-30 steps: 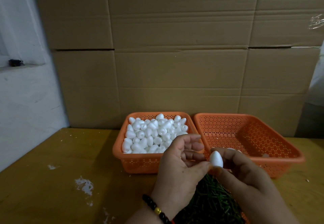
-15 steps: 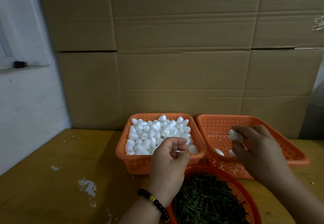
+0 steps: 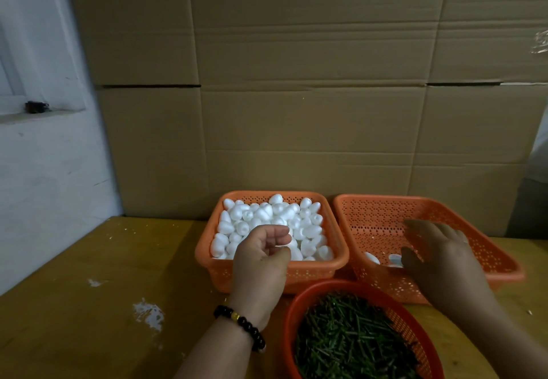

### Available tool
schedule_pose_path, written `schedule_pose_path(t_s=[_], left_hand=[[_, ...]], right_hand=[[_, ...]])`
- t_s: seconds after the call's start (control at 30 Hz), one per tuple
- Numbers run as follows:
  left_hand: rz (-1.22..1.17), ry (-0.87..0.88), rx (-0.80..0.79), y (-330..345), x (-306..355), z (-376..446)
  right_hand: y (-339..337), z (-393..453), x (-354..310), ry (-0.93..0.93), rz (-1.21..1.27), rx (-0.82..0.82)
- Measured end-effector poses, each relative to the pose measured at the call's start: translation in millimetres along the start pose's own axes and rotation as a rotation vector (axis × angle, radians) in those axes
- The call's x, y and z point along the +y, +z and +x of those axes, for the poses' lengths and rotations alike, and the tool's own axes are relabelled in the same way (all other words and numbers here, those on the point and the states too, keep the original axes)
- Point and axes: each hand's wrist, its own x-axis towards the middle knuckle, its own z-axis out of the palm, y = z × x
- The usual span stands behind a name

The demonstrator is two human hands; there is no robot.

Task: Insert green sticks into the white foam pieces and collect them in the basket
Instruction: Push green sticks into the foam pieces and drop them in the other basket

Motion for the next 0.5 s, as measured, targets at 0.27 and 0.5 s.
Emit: schedule_pose_path(t_s=[0.27,0.5], left_hand=[[0.076,0.067,-0.056,2.4,2.7,3.3],[0.546,0.128,-0.407,34.0,6.7,39.6]], right_hand=[[-30.1,-61.1,-44.0,-0.407,-0.085,-0.399],[-5.4,-80.4,-36.0,-0.455,-0.08,-0.533]])
